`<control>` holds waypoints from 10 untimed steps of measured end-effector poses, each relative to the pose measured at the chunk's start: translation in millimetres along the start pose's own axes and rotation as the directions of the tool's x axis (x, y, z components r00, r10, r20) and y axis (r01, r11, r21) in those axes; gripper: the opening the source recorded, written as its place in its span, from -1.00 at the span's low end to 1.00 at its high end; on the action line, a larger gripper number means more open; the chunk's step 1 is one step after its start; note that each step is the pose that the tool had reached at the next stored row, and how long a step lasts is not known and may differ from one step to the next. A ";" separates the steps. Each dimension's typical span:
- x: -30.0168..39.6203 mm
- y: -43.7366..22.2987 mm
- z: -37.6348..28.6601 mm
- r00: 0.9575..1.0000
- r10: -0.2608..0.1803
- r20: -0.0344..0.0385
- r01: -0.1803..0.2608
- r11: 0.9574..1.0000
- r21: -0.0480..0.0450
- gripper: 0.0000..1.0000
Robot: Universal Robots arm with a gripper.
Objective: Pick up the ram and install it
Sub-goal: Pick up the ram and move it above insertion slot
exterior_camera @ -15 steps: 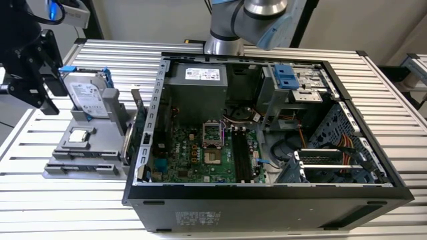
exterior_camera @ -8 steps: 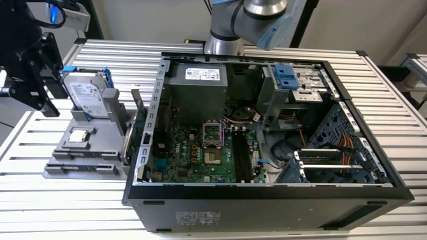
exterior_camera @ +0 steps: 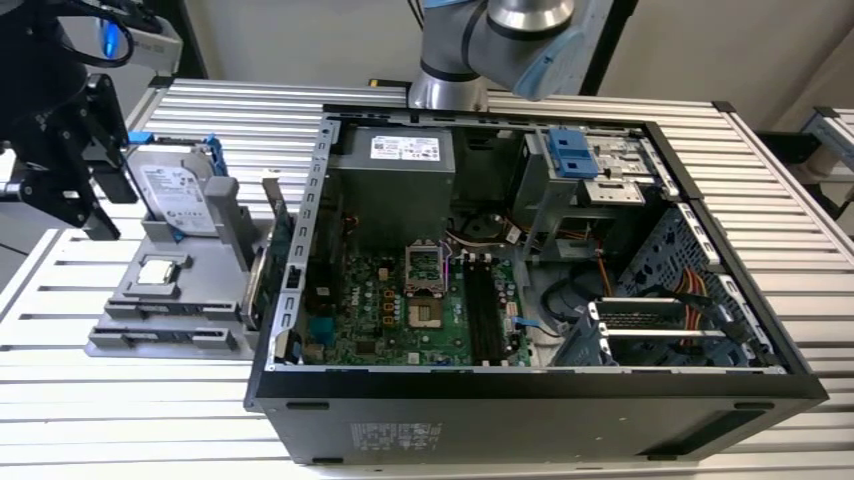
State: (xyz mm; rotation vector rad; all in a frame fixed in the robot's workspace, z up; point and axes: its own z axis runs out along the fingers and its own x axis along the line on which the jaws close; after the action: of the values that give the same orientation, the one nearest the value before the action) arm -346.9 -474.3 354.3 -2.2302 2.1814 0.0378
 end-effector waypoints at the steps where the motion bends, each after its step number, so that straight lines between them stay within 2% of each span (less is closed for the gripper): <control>1: 0.0 0.1 0.8 1.000 0.003 -0.001 -0.003 1.000 0.000 1.00; 10: 0.1 0.2 5.5 1.000 0.008 -0.006 -0.008 1.000 0.000 1.00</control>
State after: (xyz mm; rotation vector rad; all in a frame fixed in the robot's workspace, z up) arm -347.2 -474.3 348.7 -2.2242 2.1937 0.0310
